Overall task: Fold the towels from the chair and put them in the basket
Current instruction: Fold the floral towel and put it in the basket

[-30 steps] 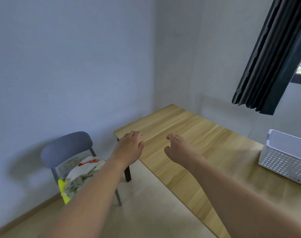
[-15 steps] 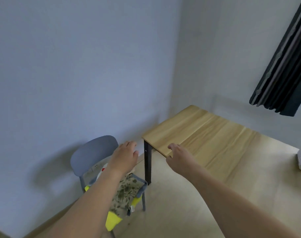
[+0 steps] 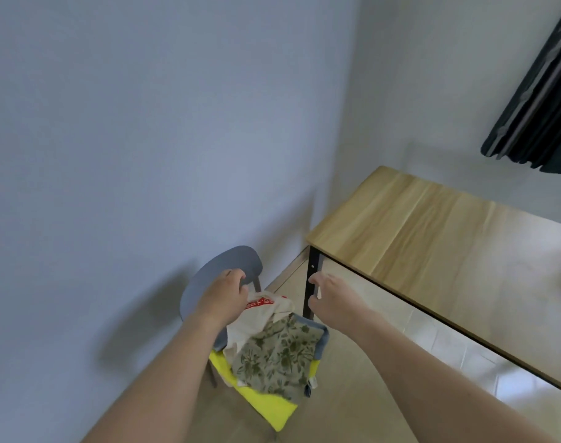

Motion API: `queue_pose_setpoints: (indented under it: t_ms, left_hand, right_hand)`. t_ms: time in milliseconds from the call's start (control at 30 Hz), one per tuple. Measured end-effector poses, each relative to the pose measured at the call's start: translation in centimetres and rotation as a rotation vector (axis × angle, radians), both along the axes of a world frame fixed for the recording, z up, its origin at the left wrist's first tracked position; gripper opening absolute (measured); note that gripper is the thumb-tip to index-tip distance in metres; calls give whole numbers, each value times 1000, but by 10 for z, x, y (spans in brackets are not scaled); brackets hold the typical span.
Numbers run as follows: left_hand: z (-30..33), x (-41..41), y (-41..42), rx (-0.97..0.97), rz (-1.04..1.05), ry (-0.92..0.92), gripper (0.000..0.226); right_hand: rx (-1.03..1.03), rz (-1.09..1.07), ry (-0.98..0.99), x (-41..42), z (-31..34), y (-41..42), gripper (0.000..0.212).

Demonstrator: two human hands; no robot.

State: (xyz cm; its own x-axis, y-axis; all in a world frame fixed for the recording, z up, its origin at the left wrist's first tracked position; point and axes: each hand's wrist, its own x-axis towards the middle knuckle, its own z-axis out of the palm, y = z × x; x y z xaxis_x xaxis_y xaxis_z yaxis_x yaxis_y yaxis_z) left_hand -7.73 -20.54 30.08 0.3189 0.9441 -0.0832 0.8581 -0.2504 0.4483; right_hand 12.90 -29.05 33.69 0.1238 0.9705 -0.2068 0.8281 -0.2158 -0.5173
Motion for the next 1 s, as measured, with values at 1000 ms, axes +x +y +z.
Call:
queue_pose_setpoints:
  t_ms: [1000]
  left_hand:
    - [-535,-28,51,-297,-344,-368,22]
  right_hand:
    - [168,-316,-16,-72,-565,57,12]
